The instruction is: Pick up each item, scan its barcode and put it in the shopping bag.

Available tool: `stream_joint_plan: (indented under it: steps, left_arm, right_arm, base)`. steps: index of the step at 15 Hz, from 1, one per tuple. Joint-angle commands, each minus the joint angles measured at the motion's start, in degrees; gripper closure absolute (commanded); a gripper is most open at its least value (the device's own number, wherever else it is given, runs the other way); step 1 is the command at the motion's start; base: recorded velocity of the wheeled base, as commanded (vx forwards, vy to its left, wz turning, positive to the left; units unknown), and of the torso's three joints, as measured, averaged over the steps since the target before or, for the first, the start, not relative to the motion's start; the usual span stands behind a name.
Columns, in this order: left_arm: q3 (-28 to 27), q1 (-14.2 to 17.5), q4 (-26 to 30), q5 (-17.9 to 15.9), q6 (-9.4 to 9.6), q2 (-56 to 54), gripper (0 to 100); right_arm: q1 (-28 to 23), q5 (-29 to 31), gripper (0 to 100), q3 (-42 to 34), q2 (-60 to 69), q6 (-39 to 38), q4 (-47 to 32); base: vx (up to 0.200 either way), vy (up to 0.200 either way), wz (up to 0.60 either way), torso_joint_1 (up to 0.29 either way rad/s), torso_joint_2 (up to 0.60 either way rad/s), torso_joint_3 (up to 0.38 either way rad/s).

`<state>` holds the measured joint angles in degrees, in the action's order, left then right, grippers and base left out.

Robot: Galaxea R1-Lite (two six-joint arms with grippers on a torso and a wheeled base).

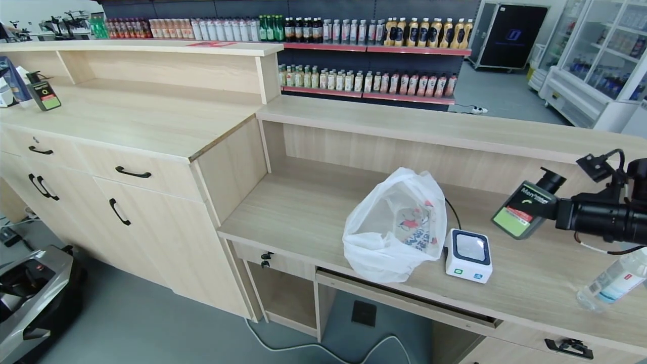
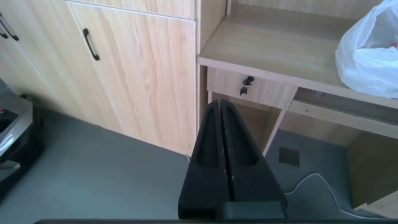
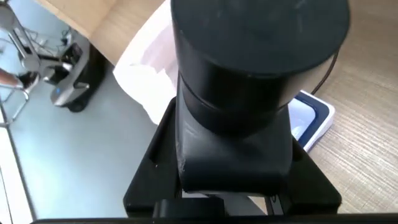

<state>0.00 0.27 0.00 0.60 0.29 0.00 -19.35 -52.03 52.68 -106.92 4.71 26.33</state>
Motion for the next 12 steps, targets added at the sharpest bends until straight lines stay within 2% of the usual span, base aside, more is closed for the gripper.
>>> stream_joint_plan:
  steps: [1,4,5,12]
  left_arm:
    - [0.0,0.0,0.0,0.02,-0.03,0.0,100]
    - [0.0,0.0,0.0,0.02,-0.03,0.0,100]
    - [0.0,0.0,0.0,0.02,-0.03,0.0,100]
    - [0.0,0.0,0.0,0.02,-0.03,0.0,100]
  right_arm:
    - [0.01,-0.79,100,0.06,-6.72,5.67,0.12]
    - [0.36,-2.99,100,0.85,-11.29,15.6,0.12]
    - [0.54,-3.25,100,1.82,-12.43,16.65,0.12]
    - [2.82,-4.31,100,9.46,-17.88,16.56,-1.02]
  base:
    - [0.0,0.0,0.0,0.0,0.0,0.0]
    - [0.0,0.0,0.0,0.0,0.0,0.0]
    - [0.0,0.0,0.0,0.0,0.0,0.0]
    - [0.0,0.0,0.0,0.0,0.0,0.0]
